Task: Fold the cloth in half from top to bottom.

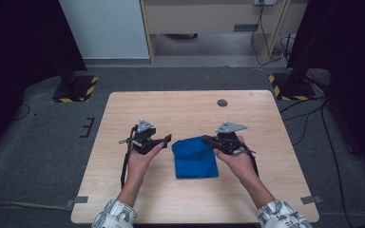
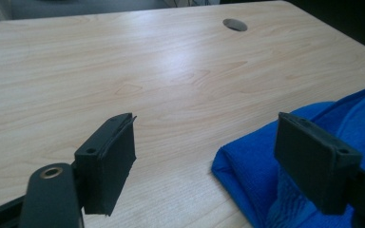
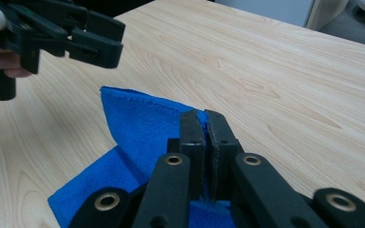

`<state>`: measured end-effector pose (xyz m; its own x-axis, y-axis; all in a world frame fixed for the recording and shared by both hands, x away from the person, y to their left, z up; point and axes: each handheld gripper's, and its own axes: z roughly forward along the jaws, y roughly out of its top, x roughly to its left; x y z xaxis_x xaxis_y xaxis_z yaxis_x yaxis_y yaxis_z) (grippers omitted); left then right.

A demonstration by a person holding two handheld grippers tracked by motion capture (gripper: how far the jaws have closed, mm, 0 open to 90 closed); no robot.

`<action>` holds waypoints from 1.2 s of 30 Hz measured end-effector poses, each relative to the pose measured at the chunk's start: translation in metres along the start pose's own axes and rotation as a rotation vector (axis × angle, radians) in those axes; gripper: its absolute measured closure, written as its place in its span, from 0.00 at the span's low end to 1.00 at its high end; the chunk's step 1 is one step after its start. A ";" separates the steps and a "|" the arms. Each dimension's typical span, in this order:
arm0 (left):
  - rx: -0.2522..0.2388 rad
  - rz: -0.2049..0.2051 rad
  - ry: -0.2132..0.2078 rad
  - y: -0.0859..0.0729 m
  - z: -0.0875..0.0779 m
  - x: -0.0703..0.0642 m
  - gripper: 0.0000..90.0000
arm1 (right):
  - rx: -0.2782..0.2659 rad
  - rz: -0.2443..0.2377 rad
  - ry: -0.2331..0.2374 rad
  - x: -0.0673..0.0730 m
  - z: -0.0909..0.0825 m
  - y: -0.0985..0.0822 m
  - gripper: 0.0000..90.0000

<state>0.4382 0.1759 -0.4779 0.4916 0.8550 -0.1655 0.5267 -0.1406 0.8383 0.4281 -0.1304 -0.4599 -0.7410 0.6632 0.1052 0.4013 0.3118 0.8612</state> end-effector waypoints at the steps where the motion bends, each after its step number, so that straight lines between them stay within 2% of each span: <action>1: 0.003 0.001 0.004 -0.001 0.000 0.001 0.23 | -0.004 0.001 0.002 0.000 -0.001 0.000 0.97; 9: 0.017 -0.020 0.026 -0.007 0.000 0.010 0.23 | -0.013 0.000 0.017 0.003 -0.010 0.001 0.97; 22: 0.036 -0.014 0.039 -0.011 0.001 0.012 0.23 | -0.028 0.012 0.030 0.002 -0.015 0.006 0.97; 36: 0.046 -0.012 0.047 -0.013 0.002 0.011 0.23 | 0.021 -0.013 0.069 0.009 -0.023 -0.024 0.95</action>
<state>0.4384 0.1862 -0.4922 0.4522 0.8793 -0.1498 0.5644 -0.1520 0.8114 0.4000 -0.1477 -0.4686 -0.7813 0.6108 0.1287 0.4023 0.3351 0.8520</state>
